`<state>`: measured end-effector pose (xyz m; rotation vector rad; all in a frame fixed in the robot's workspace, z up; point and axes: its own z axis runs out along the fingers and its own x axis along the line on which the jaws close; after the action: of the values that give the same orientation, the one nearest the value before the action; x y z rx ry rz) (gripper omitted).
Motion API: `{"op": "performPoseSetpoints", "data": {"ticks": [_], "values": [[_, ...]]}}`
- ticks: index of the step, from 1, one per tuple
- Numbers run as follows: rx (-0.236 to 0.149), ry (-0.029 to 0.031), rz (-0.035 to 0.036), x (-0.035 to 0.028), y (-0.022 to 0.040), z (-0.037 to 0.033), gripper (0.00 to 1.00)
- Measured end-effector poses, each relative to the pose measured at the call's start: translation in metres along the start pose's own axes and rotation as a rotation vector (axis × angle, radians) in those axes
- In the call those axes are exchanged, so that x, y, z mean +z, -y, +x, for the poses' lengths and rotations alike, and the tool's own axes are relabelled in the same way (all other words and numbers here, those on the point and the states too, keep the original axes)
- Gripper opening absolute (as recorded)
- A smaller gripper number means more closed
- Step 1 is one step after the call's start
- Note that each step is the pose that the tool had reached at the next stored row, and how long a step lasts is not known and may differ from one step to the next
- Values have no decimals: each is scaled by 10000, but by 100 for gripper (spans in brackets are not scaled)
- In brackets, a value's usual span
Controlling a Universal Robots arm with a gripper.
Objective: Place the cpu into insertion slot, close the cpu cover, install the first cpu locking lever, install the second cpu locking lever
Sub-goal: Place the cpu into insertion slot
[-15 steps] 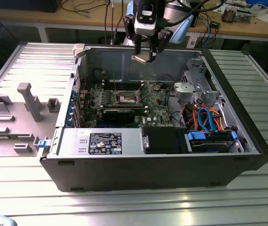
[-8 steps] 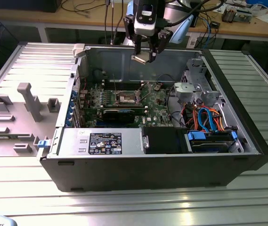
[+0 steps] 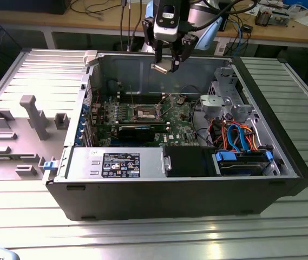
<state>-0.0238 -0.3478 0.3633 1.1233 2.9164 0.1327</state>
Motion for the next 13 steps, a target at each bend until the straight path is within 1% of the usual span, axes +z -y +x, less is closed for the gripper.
{"op": "performPoseSetpoints", "data": {"ticks": [3, 6, 8, 10, 13], "values": [[48, 5, -1, 1, 0, 0, 54], [215, 19, -5, 3, 0, 0, 54], [1022, 86, -19, 6, 1, 0, 54], [1369, 115, -25, 6, 1, 0, 54], [1511, 127, -28, 6, 1, 0, 54]]}}
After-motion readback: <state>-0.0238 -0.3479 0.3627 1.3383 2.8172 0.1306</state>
